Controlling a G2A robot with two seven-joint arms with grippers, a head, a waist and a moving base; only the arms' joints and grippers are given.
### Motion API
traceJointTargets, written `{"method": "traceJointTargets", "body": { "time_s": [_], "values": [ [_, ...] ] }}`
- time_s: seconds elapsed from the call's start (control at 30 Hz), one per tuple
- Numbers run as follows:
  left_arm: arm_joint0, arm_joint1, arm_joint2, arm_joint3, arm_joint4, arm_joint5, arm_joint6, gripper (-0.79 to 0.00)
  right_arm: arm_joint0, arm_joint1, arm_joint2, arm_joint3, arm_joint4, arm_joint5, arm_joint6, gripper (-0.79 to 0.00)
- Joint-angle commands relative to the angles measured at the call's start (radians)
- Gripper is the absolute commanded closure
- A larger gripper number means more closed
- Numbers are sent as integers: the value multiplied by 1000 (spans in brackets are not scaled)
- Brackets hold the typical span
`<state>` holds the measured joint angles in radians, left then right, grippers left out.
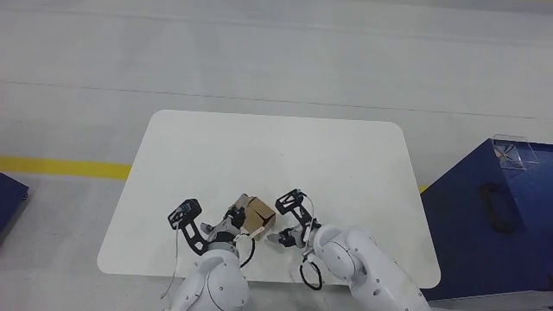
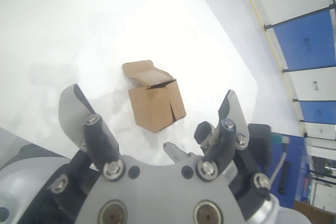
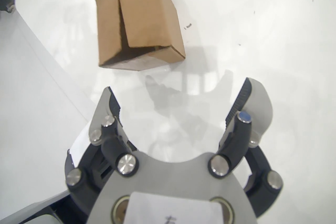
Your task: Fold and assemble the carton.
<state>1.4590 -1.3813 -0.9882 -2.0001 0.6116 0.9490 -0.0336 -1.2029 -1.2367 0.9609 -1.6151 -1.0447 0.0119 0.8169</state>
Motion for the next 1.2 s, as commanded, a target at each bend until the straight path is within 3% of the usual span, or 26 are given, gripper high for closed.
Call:
{"method": "traceJointTargets", "body": {
  "time_s": [0.0,0.13,0.37,0.8,1.03,1.17],
  "values": [
    [13,-3,8,2,-8,-26,12,-785,6,-5,-4,22,-11,46,-28,-785],
    [21,-8,33,16,7,-41,8,-785,52,-27,-46,100,-42,152,-67,-785],
    [25,-10,63,0,23,-35,-55,-785,168,-81,-129,249,17,221,-139,-785],
    [25,-10,63,0,23,-35,-55,-785,320,-174,-204,472,150,252,-308,-785],
    [40,-14,30,-28,-28,-40,-39,-785,281,-163,-119,405,213,203,-344,-785],
    [99,-35,-21,-40,-144,-101,130,-785,200,-137,-27,267,232,171,-371,-785]
  ]
}}
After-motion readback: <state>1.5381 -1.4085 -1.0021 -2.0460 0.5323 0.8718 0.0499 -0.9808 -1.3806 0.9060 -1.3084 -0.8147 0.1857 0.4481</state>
